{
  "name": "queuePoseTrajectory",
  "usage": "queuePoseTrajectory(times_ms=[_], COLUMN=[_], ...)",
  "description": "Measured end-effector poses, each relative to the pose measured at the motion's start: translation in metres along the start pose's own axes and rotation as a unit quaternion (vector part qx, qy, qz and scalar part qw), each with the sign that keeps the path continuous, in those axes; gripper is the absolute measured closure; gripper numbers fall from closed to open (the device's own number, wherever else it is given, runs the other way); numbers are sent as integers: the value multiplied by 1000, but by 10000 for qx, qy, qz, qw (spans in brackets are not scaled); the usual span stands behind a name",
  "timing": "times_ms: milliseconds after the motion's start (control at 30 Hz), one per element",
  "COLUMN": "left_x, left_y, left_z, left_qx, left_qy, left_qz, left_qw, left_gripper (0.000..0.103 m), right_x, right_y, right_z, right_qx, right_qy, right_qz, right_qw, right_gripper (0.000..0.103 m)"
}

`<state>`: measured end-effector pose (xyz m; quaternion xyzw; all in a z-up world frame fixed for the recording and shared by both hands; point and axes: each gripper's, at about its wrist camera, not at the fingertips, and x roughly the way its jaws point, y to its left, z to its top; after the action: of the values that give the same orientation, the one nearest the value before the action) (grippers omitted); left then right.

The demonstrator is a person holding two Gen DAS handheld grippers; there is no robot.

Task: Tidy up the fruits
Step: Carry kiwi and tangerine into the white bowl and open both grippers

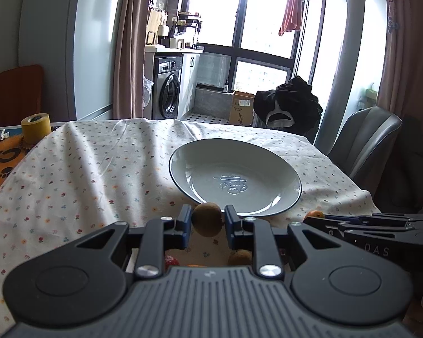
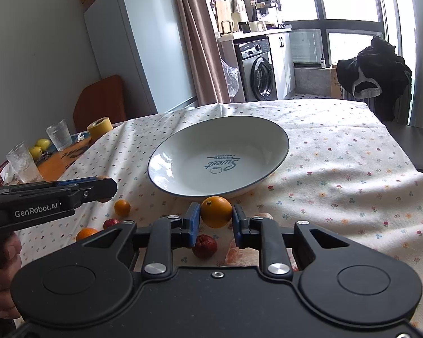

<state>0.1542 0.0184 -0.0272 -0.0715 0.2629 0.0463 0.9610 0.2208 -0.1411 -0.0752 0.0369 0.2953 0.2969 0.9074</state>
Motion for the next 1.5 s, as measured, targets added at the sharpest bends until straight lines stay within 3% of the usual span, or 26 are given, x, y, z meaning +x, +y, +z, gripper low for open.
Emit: queuePoseTrajectory(times_ms=[1100, 1433, 1500], left_x=[82, 76, 72], left_y=[-14, -9, -7], left_z=[20, 20, 20], left_qx=[93, 30, 9], left_qy=[423, 404, 391], left_qz=[-221, -116, -122], left_qw=[9988, 9991, 9992], left_gripper=[79, 76, 75], right_x=[50, 52, 51], right_y=[-16, -16, -15], right_z=[27, 27, 28], right_qx=[126, 153, 169], right_qy=[90, 91, 84], right_qz=[50, 27, 12], right_qw=[9999, 9998, 9998], right_gripper=[80, 80, 76])
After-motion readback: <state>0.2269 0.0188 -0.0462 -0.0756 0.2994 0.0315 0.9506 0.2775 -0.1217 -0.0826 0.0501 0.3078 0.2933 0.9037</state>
